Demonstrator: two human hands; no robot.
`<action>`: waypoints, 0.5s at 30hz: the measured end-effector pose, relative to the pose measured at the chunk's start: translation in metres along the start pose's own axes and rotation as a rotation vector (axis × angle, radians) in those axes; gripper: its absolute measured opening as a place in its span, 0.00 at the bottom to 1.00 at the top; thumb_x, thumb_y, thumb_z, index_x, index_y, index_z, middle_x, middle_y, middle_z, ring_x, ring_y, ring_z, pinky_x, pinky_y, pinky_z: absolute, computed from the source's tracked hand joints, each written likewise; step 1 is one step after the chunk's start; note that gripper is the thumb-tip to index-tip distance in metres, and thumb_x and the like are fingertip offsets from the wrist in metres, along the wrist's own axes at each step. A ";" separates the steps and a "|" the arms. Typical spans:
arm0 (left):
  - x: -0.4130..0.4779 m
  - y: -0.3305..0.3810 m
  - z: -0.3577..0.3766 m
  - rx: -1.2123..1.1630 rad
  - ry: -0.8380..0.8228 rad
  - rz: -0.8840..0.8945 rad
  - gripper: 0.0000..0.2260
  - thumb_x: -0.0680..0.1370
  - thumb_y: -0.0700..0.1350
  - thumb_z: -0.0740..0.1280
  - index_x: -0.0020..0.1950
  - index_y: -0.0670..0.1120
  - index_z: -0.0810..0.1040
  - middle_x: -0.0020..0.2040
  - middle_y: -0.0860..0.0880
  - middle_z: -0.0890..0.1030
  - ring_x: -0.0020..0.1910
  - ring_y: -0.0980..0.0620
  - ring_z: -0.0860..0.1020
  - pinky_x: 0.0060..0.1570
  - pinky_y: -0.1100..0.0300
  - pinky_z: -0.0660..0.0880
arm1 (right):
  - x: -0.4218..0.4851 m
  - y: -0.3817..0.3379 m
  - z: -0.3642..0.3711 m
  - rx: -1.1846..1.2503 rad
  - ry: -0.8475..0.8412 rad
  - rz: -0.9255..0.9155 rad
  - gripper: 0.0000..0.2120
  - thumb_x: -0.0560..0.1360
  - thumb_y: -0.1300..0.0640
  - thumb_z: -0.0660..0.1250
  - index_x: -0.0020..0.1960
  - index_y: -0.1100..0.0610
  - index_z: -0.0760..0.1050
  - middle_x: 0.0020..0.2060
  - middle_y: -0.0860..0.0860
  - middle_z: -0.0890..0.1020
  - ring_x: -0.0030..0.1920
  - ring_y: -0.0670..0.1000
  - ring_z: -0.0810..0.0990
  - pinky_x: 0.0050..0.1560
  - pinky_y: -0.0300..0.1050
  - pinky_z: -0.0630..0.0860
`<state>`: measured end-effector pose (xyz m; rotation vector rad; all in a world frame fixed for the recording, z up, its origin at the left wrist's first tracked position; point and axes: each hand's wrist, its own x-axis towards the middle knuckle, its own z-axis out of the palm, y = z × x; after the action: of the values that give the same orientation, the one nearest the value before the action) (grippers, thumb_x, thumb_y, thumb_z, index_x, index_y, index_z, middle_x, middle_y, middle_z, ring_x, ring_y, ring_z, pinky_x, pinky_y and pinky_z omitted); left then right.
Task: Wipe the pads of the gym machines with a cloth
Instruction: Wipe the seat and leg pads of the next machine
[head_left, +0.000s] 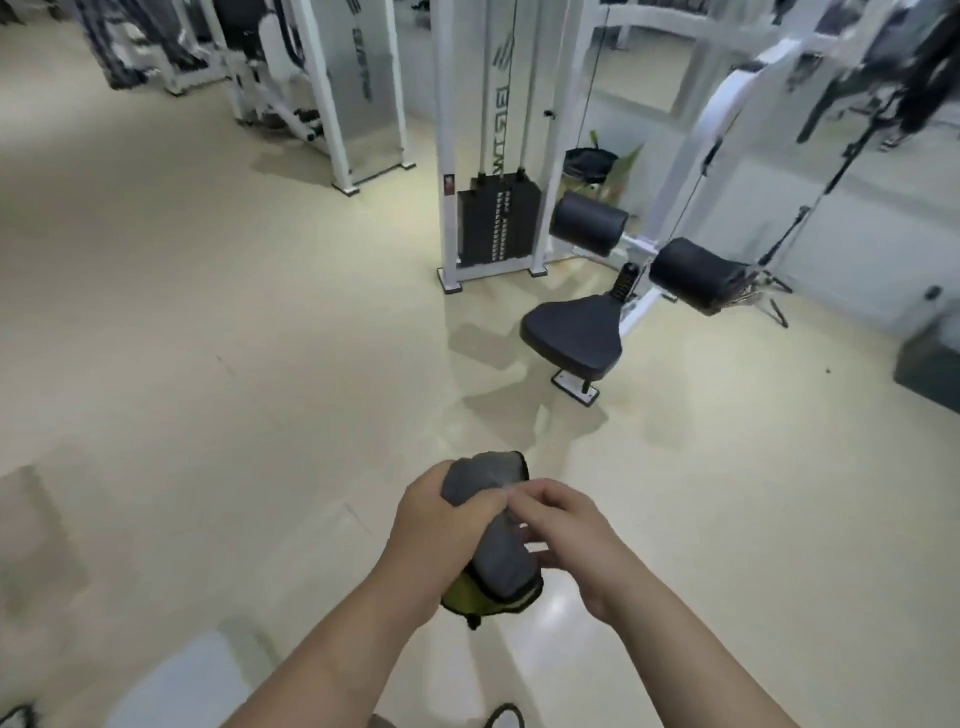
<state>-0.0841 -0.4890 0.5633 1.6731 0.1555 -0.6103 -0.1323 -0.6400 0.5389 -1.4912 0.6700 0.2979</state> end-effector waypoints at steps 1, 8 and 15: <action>0.011 0.011 0.017 0.001 -0.037 -0.020 0.08 0.72 0.46 0.76 0.50 0.50 0.83 0.45 0.50 0.87 0.47 0.50 0.86 0.52 0.48 0.84 | 0.005 -0.005 -0.016 0.034 -0.004 0.000 0.11 0.78 0.47 0.72 0.55 0.53 0.83 0.48 0.48 0.88 0.50 0.49 0.86 0.49 0.46 0.83; 0.108 0.073 0.084 0.124 -0.307 -0.013 0.07 0.70 0.44 0.71 0.48 0.50 0.83 0.46 0.46 0.86 0.47 0.50 0.85 0.46 0.55 0.79 | 0.079 -0.050 -0.096 0.234 0.069 -0.009 0.13 0.79 0.50 0.72 0.62 0.51 0.82 0.53 0.54 0.88 0.54 0.53 0.87 0.53 0.48 0.83; 0.275 0.113 0.119 0.224 -0.293 0.003 0.20 0.64 0.48 0.74 0.55 0.52 0.79 0.54 0.50 0.84 0.55 0.52 0.82 0.57 0.52 0.81 | 0.207 -0.114 -0.134 0.214 0.237 0.011 0.14 0.82 0.56 0.66 0.39 0.57 0.80 0.37 0.54 0.84 0.37 0.50 0.80 0.37 0.40 0.74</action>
<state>0.1623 -0.6903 0.5234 1.7754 -0.1306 -0.8883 0.0654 -0.8245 0.5196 -1.3282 0.8718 0.0548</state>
